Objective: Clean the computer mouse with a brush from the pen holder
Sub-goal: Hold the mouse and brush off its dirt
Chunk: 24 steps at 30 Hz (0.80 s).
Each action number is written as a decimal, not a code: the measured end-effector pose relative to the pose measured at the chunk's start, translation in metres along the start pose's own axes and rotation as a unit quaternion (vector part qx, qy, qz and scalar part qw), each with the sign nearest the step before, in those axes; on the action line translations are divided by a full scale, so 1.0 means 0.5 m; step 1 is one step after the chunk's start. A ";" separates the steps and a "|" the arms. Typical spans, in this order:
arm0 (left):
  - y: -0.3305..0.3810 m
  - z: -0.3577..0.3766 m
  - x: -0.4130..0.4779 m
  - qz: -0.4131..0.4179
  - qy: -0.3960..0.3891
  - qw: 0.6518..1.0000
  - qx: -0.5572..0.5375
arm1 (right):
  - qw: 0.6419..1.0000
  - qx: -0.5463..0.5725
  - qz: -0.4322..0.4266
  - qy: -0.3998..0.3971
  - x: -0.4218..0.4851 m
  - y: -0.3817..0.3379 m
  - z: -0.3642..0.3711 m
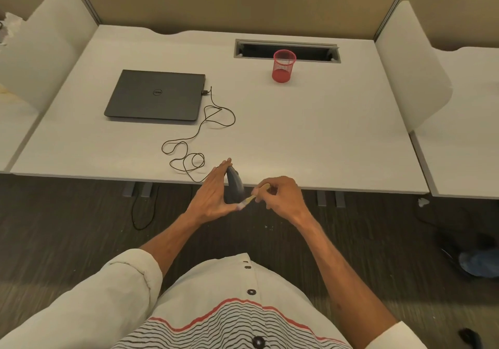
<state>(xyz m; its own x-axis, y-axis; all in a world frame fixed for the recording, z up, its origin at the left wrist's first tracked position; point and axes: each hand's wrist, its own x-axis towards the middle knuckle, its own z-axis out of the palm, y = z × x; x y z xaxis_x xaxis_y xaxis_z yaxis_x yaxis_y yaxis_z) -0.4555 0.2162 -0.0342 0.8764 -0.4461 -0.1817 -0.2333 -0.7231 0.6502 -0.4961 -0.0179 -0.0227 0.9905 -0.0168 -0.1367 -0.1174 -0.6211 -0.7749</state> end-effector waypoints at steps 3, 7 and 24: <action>0.003 0.004 0.006 -0.011 -0.005 1.000 0.004 | 0.999 0.023 0.009 0.048 -0.001 0.002 -0.008; 0.005 0.009 0.012 -0.026 -0.011 0.999 0.016 | 0.995 0.020 0.025 0.099 -0.002 0.003 -0.009; 0.043 0.021 0.034 -0.049 -0.007 0.999 0.008 | 0.999 0.004 -0.007 0.049 -0.003 0.051 -0.032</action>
<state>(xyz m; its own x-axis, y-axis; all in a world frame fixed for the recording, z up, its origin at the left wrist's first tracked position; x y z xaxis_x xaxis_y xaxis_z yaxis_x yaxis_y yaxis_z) -0.4503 0.1875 -0.0313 0.8898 -0.3790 -0.2542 -0.1530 -0.7725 0.6163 -0.4996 -0.0465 -0.0324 0.9942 -0.0853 -0.0661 -0.1047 -0.6148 -0.7817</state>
